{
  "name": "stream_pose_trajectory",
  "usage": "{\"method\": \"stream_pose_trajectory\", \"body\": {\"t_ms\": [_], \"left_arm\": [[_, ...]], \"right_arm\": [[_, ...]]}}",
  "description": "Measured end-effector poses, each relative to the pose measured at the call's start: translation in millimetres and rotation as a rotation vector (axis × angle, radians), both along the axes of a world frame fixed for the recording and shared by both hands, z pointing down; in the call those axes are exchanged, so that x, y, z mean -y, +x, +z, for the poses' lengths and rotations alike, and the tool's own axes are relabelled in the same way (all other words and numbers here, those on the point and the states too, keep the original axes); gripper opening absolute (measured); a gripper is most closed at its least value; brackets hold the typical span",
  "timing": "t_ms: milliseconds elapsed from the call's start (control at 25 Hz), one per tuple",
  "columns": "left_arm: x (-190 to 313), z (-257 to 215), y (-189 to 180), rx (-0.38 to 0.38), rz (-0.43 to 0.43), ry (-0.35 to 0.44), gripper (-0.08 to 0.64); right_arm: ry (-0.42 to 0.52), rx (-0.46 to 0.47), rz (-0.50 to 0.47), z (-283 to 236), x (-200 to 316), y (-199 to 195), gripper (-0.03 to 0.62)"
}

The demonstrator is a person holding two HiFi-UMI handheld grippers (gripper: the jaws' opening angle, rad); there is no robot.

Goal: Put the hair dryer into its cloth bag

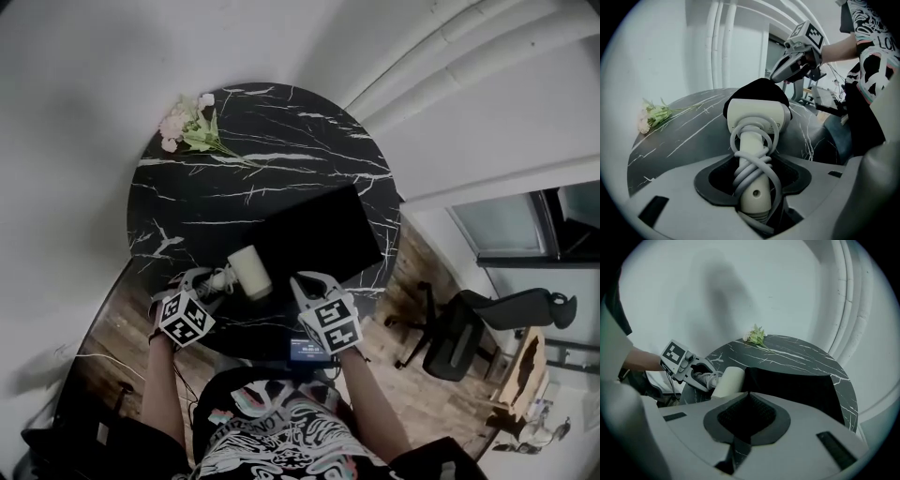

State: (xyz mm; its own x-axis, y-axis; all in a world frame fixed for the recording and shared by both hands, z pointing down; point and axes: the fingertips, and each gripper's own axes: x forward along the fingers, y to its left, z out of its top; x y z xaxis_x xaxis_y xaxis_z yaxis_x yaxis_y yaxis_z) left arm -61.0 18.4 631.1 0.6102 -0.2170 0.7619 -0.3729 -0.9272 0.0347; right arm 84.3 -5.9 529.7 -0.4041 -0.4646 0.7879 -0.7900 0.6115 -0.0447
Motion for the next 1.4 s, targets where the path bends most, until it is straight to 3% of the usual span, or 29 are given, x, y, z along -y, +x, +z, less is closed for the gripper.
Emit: {"method": "stream_pose_trajectory", "body": {"t_ms": [440,840,1400], "left_arm": [[-5,-12,8,-0.033,0.014,0.002,0.235],[-6,-28,22,0.025,0.118,-0.019,0.235],[7,-21,58,0.045,0.108,-0.073,0.235]], "right_arm": [[0.005,0.001,0.008,-1,1,3,0.021],[0.001,0.012,0.003,-2,-2,1,0.021],[-0.01,0.026,-0.016,-2,-8,0,0.021]]}}
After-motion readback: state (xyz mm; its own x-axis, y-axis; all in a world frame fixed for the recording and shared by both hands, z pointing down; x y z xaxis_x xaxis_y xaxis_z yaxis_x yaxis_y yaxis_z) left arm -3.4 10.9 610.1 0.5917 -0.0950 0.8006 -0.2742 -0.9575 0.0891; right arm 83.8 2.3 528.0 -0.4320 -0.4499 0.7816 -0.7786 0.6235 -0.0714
